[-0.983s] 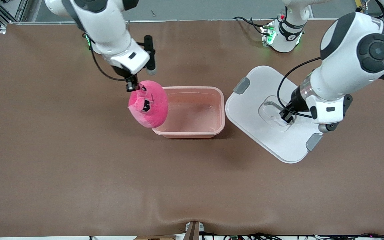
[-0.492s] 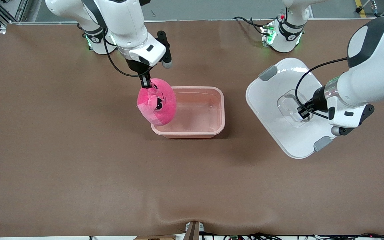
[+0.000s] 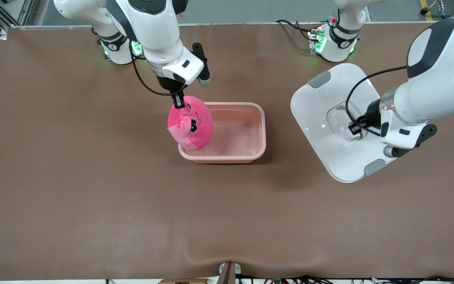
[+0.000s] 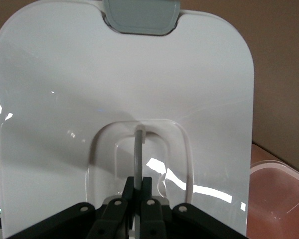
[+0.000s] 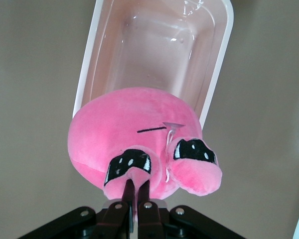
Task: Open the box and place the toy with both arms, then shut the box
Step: 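Lower the plush into the pink box and open the right gripper, then lower the lid onto the box with the left gripper while the right gripper withdraws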
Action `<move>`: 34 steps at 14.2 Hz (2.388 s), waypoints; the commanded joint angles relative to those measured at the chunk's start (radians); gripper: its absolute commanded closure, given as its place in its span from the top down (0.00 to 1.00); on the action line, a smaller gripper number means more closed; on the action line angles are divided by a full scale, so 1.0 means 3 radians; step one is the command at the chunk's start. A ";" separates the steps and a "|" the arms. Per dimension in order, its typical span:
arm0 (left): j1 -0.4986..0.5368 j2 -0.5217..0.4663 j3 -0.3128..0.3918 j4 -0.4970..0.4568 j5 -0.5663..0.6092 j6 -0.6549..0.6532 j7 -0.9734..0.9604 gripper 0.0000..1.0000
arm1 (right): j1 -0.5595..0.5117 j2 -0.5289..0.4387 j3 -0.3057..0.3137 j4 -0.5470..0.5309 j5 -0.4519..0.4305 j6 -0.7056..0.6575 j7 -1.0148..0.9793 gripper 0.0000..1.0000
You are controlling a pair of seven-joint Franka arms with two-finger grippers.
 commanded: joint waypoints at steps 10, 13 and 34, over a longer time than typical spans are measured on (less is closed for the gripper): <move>0.0049 -0.0133 0.0020 -0.0057 -0.0078 -0.0070 0.0095 0.00 | 0.0071 0.0040 -0.0047 0.0031 -0.0065 -0.0003 0.0204 1.00; 0.0044 -0.0133 0.0020 -0.0057 -0.0078 -0.0075 0.0095 0.00 | 0.0020 0.0010 -0.0067 0.0031 -0.0065 -0.0024 0.0163 1.00; -0.1862 0.0854 -0.0128 -0.0057 0.1030 0.1591 -0.5195 0.00 | -0.2250 -0.0266 -0.0021 0.0185 -0.0029 -0.0556 0.0668 1.00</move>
